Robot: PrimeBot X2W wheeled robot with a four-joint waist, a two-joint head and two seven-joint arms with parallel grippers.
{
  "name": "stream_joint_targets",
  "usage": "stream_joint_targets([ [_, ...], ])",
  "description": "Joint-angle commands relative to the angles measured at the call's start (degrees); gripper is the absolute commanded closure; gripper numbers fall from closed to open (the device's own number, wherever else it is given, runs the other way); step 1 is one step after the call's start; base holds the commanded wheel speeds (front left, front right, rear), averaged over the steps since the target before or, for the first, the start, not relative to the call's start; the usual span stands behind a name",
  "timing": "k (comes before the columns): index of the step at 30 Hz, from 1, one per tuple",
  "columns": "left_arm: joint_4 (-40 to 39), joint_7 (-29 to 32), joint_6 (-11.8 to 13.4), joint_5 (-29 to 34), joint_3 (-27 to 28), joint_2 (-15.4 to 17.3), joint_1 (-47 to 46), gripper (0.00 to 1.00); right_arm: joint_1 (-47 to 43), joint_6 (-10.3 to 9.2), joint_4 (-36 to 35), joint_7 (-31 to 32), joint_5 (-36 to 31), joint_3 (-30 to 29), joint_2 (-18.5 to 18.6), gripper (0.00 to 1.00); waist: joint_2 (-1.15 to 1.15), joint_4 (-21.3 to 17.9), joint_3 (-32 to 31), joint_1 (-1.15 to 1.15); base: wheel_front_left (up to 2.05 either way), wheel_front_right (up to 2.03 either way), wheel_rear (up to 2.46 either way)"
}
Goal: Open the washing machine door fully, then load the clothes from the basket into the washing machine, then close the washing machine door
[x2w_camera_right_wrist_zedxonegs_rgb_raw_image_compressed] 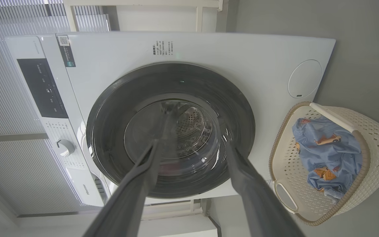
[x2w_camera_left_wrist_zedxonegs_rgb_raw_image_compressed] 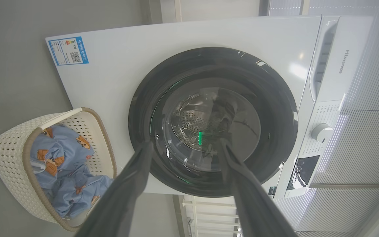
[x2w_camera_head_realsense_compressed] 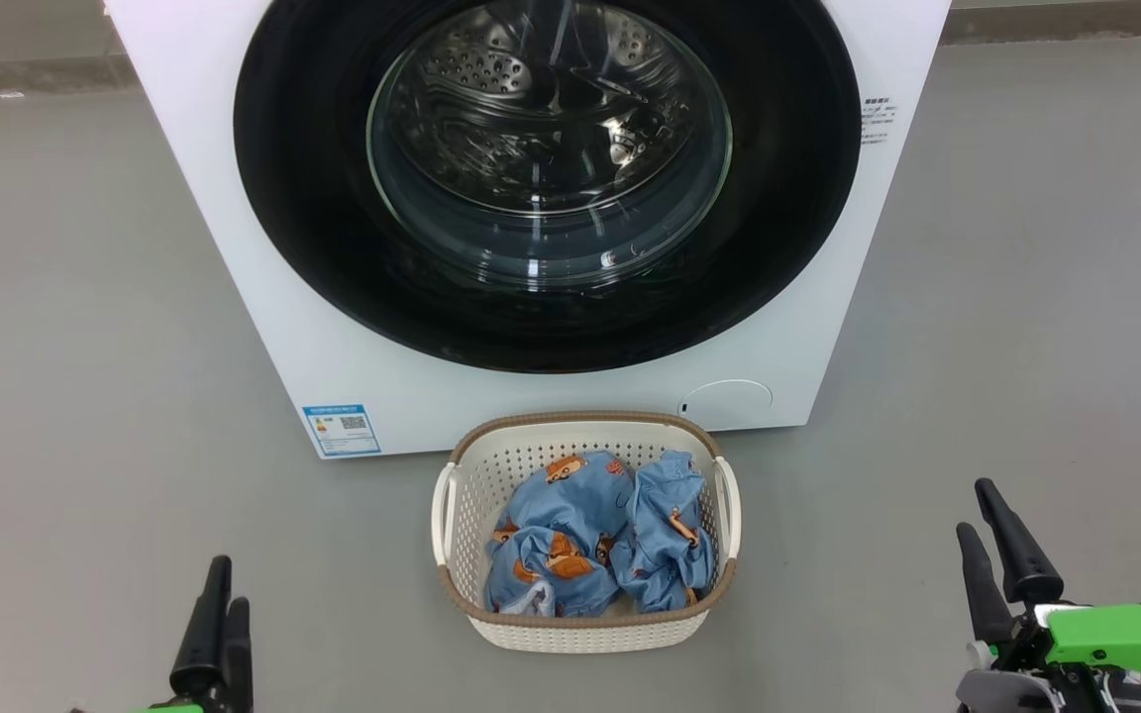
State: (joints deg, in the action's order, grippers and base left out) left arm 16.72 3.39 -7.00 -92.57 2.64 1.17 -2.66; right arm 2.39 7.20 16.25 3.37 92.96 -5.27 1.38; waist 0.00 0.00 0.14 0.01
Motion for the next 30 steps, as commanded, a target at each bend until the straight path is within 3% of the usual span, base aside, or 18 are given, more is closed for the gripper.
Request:
stream_joint_targets([
  [1, -2.2, -0.8, -0.1, 1.2, 0.1, 1.0, -3.0, 0.0, 3.3, 0.13, -2.1, -0.6, -0.4, 1.0, 0.7, 0.0, 0.0, 0.0, 0.0, -0.01, 0.0, 0.0, 0.0],
  [30, -4.7, -5.8, -0.2, 10.3, -3.7, 3.1, -4.9, 0.0, 6.3, 0.18, -5.6, -5.9, -7.5, 7.5, 3.3, 0.0, 0.0, -0.3, -0.1, -0.01, 0.0, 0.0, 0.0],
])
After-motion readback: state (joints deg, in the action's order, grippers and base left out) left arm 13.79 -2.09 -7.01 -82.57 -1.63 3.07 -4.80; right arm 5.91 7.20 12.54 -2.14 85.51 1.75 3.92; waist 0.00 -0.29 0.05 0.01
